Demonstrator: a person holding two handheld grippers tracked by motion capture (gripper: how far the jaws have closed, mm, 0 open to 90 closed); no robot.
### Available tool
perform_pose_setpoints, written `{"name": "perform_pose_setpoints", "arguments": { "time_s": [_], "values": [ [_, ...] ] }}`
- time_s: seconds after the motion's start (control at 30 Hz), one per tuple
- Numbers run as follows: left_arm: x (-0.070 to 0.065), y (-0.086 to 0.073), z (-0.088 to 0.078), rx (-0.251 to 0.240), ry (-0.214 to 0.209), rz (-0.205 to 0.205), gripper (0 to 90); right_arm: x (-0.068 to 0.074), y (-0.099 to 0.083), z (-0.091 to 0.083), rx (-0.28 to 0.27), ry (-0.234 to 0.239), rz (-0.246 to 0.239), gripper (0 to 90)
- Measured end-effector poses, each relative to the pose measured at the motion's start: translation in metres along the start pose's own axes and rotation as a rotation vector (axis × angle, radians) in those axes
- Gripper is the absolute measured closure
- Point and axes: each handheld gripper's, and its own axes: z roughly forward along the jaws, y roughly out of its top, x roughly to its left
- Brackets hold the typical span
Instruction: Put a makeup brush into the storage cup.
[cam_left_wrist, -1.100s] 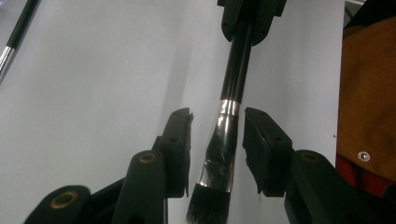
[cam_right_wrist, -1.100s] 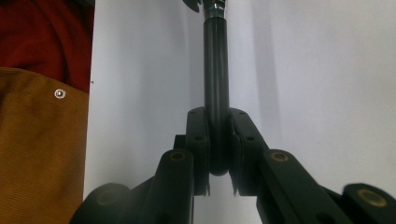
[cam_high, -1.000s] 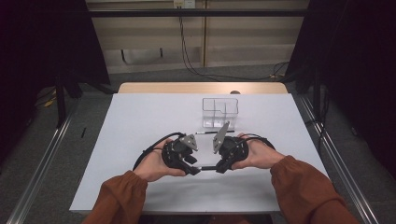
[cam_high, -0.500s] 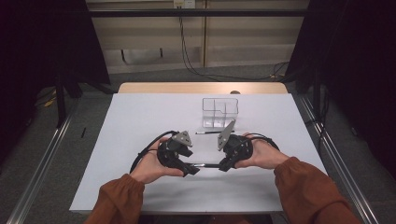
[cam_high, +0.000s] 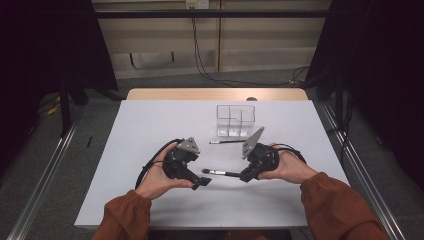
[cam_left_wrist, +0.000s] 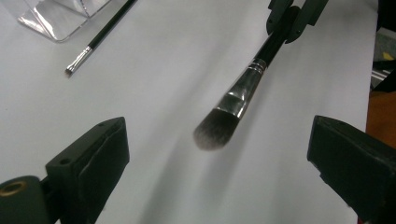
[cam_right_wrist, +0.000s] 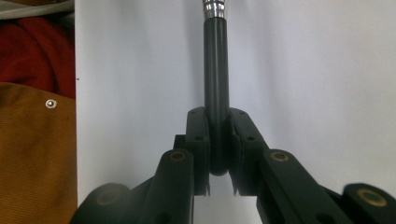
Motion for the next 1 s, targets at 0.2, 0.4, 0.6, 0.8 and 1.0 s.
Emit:
{"name": "perform_pose_setpoints", "arguments": {
  "time_s": [0.2,0.4,0.6,0.8,1.0],
  "values": [
    [0.002,-0.007,-0.005,-0.045,0.024,-0.029,3.8,0.001,-0.012,-0.010,-0.044,-0.026,0.032,80.0],
    [0.003,-0.016,-0.008,-0.075,0.019,-0.061,3.6,0.002,-0.022,-0.010,-0.054,-0.041,0.062,80.0],
    [0.001,-0.026,-0.014,-0.097,0.033,-0.074,3.7,0.007,-0.028,-0.014,-0.090,-0.079,0.105,80.0],
    [-0.003,-0.032,-0.021,-0.118,0.073,-0.096,3.5,0.009,-0.036,-0.015,-0.159,-0.104,0.142,80.0],
    [-0.005,-0.034,-0.021,-0.140,0.080,-0.092,3.3,0.010,-0.044,-0.010,-0.242,-0.114,0.183,80.0]
  ]
}}
